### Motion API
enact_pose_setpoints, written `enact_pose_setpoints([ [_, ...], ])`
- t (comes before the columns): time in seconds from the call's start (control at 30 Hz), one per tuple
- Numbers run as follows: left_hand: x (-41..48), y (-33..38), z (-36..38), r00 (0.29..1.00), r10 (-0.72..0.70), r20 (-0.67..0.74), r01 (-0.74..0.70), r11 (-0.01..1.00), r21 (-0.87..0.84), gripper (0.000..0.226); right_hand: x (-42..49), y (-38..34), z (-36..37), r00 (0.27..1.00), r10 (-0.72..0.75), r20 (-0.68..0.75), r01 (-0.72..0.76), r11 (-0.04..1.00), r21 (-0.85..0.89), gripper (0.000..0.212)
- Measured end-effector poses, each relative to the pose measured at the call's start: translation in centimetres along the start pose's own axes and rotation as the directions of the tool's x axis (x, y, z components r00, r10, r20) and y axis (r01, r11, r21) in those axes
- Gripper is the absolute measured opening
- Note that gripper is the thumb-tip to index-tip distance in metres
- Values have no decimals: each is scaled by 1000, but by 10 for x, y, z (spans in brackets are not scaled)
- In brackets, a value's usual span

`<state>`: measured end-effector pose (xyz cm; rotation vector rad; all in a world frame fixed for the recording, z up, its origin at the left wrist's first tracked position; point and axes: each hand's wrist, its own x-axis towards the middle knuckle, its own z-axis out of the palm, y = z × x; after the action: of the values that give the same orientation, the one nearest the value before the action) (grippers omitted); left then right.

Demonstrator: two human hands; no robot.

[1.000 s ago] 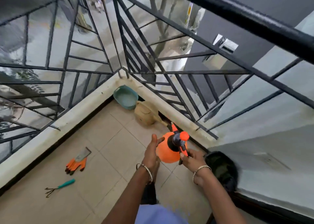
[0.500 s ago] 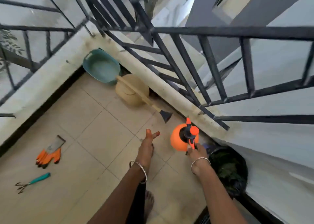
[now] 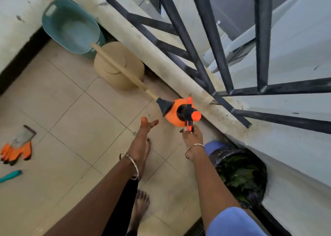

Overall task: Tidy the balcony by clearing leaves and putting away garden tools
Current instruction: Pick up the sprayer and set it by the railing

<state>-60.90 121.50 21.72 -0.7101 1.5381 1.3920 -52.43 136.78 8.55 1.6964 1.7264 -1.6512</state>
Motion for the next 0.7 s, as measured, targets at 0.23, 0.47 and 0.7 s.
enact_pose_setpoints([
  [0.23,11,-12,-7,999,-16,-28,17,999,46,65,-7,16,9,999,11,39,-12,1000,22,11],
  [0.47,4,-17,-11,997,-71,-39,71,997,-3,68,-3,17,9,998,21,66,-16,997,-76,10],
  [0.7,-30,-30,-27,996,-71,-56,63,990,-126,64,-11,49,12,992,106,-75,-113,990,-88,37],
])
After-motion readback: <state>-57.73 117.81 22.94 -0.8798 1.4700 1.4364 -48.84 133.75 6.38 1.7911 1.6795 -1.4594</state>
